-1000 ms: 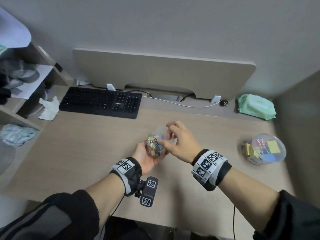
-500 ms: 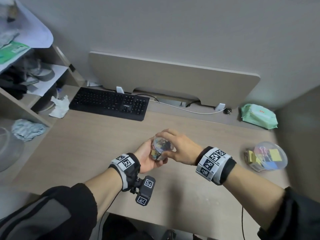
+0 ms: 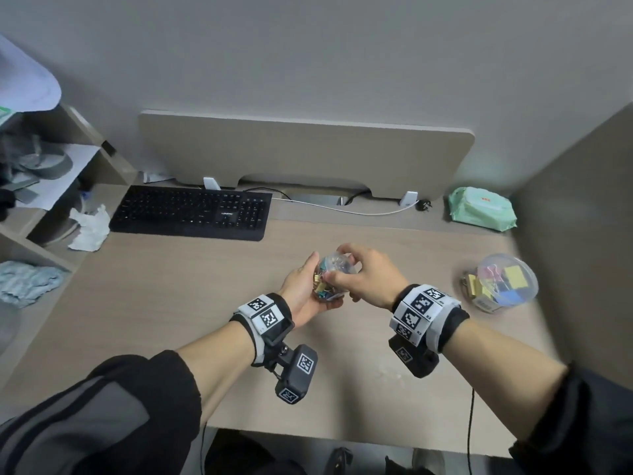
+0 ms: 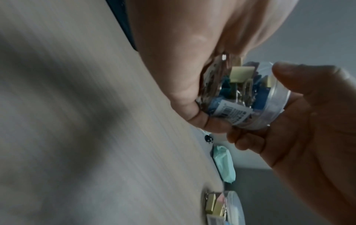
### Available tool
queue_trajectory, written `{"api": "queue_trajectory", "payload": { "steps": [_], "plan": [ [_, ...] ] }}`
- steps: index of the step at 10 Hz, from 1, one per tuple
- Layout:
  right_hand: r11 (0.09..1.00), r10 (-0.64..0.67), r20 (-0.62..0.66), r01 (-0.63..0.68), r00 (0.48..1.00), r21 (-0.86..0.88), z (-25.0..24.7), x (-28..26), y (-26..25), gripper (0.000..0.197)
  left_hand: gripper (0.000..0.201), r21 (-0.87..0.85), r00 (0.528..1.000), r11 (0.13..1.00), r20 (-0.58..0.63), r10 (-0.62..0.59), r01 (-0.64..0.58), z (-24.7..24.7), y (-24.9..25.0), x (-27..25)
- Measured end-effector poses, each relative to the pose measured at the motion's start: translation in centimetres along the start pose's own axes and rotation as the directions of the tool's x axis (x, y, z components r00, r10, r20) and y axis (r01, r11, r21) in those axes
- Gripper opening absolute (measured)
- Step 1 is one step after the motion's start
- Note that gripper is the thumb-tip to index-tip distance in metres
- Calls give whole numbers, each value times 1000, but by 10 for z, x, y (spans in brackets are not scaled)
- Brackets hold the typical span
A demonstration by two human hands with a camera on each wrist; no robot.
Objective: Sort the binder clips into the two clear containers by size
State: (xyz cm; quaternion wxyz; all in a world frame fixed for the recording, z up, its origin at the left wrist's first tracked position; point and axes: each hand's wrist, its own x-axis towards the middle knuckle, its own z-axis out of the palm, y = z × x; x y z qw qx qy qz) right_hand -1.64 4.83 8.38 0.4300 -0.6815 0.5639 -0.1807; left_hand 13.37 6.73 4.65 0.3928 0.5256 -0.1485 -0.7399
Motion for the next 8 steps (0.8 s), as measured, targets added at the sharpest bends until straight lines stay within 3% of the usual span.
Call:
{"api": "queue_trajectory", "payload": {
  "steps": [1, 2, 3, 4, 5, 6, 7, 8],
  "plan": [
    [999, 44, -55, -44, 997, 18, -14, -16, 32, 51, 58, 156, 995, 987, 85, -53, 39, 23, -13, 11],
    [988, 143, -83, -137, 986, 74, -31, -42, 83, 49, 52, 428, 985, 901, 117, -130, 68, 55, -34, 24],
    [955, 275, -189, -291, 943, -61, -48, -72, 138, 62, 43, 681, 996, 732, 42, -79, 29, 80, -55, 41],
    [849, 406, -281, -473, 870, -238, -69, -106, 193, 65, 30, 768, 997, 640, 29, -76, 26, 99, -77, 58],
    [743, 501, -372, -608, 782, -278, -85, -132, 242, 53, 19, 800, 998, 600, 32, -59, 10, 113, -96, 75],
    [680, 533, -405, -661, 742, -317, -91, -146, 270, 49, 19, 844, 1000, 536, 24, 5, -23, 118, -107, 87],
    [675, 528, -396, -655, 751, -341, -89, -149, 281, 44, 20, 891, 999, 453, 26, 41, -42, 118, -112, 95],
    [647, 529, -412, -667, 742, -371, -89, -145, 282, 46, 20, 893, 997, 446, 36, 74, -65, 115, -113, 100]
  ]
}}
